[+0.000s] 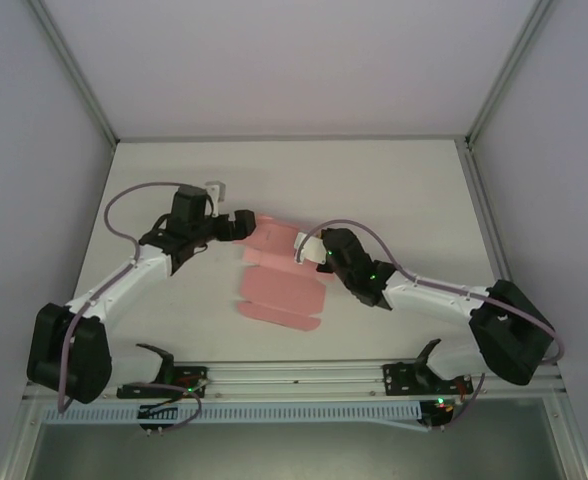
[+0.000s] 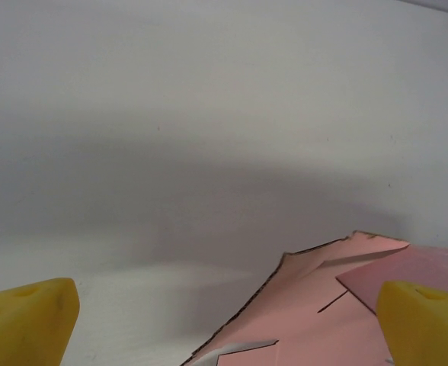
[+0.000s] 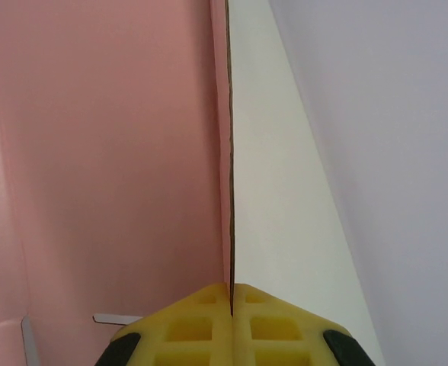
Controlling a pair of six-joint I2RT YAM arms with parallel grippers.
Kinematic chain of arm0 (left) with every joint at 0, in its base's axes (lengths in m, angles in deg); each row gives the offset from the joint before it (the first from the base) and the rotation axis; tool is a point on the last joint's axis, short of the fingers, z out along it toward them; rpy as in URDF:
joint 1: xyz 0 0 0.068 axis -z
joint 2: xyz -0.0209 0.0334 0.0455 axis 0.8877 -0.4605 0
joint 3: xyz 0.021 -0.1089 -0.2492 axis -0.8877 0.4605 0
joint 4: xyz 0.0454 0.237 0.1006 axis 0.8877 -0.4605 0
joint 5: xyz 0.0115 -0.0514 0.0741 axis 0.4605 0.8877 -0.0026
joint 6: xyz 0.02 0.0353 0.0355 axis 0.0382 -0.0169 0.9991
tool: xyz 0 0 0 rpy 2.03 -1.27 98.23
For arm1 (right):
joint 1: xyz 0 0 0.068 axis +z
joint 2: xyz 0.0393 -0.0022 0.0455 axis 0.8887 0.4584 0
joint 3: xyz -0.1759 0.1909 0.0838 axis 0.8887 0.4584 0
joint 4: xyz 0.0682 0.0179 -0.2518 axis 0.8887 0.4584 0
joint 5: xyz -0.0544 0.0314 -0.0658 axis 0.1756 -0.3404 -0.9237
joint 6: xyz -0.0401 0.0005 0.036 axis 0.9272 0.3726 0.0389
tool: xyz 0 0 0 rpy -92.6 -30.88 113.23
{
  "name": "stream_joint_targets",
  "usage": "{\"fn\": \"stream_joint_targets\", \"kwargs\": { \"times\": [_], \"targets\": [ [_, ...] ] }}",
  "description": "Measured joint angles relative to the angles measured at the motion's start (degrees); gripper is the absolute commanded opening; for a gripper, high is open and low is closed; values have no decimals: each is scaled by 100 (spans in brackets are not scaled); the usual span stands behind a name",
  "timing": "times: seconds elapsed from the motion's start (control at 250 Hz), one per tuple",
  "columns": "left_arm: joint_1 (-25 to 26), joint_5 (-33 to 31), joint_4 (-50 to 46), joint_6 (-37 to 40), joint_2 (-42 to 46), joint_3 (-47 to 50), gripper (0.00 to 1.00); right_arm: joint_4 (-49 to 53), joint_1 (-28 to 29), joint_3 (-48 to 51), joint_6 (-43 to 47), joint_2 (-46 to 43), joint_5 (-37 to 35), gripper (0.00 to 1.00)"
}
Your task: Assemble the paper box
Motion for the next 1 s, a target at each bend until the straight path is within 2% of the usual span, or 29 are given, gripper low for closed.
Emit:
{"fn": "stream_joint_targets", "kwargs": {
  "times": [0.319, 0.507, 0.691, 0.866, 0.998],
  "targets": [
    [240, 125, 295, 293, -369, 0, 100, -13, 4, 33, -37, -192, 96, 0],
    [525, 107, 551, 273, -494, 0, 100, -13, 59, 33, -157, -192, 138, 0],
    [592, -48, 785, 83, -627, 2, 100, -11, 146, 63, -262, -188, 13, 0],
    [638, -177, 793, 70, -566, 76, 100, -186, 195, 177, -321, -186, -162, 0],
    [509, -184, 745, 68, -81, 487, 100, -238, 201, 195, -328, -205, -260, 0]
  ]
}}
